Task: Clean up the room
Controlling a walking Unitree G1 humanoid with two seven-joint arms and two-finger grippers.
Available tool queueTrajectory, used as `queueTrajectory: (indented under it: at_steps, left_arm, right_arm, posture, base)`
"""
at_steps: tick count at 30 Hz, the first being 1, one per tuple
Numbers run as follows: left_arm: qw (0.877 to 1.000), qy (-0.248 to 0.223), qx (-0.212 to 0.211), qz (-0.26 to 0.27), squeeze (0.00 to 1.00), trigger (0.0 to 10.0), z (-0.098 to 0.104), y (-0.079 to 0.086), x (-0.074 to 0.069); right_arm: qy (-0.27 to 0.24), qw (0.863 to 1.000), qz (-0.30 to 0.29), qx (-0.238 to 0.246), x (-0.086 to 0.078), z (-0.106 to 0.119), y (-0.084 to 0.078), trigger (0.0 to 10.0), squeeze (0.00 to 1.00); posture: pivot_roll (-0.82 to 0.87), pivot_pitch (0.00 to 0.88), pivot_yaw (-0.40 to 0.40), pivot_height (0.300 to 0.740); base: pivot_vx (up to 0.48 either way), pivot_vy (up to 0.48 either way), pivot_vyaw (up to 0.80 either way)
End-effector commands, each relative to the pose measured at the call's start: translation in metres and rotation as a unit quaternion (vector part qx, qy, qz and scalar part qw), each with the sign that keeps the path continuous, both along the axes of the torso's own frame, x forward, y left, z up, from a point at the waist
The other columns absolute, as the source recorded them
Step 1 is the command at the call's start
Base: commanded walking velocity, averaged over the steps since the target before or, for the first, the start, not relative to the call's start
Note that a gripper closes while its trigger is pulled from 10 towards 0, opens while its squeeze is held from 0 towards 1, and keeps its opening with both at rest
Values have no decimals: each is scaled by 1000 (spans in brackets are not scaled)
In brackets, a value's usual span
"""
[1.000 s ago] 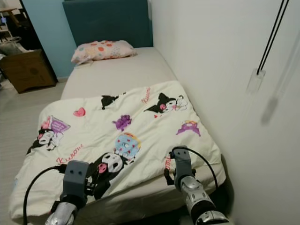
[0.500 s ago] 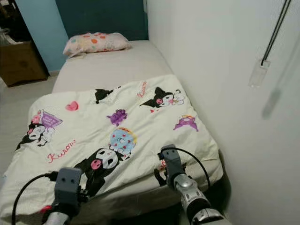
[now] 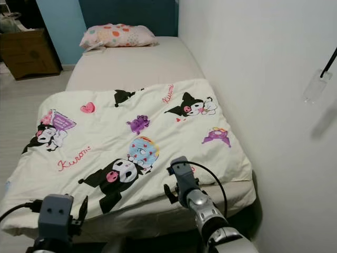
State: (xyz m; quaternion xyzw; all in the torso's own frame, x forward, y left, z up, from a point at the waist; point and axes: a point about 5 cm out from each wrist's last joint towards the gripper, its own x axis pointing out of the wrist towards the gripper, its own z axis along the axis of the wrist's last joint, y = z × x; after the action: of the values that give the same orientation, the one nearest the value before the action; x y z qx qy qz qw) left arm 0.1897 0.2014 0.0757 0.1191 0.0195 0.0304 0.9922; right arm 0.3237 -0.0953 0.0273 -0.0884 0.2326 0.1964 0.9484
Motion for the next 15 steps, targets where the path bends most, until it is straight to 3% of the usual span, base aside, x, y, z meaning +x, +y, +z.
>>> queueTrajectory:
  at_steps: [1, 8, 15]
  left_arm:
    - [1000, 14, 7, -13, 0, 10000, -2, 1, 5]
    - [1000, 8, 10, -21, 0, 10000, 4, 2, 16]
    - [1000, 8, 11, -25, 0, 10000, 5, 3, 16]
  right_arm:
    - [8, 1000, -3, -6, -3, -5, -4, 10000, 0]
    - [1, 1000, -7, -11, -4, -6, -8, 10000, 0]
    - [-15, 999, 6, -40, -3, -4, -10, 10000, 0]
  posture:
    - [93, 147, -50, 551]
    - [81, 152, -41, 541]
    - [74, 152, -42, 541]
  base:
    - [0, 0, 0]
    - [0, 0, 0]
    - [0, 0, 0]
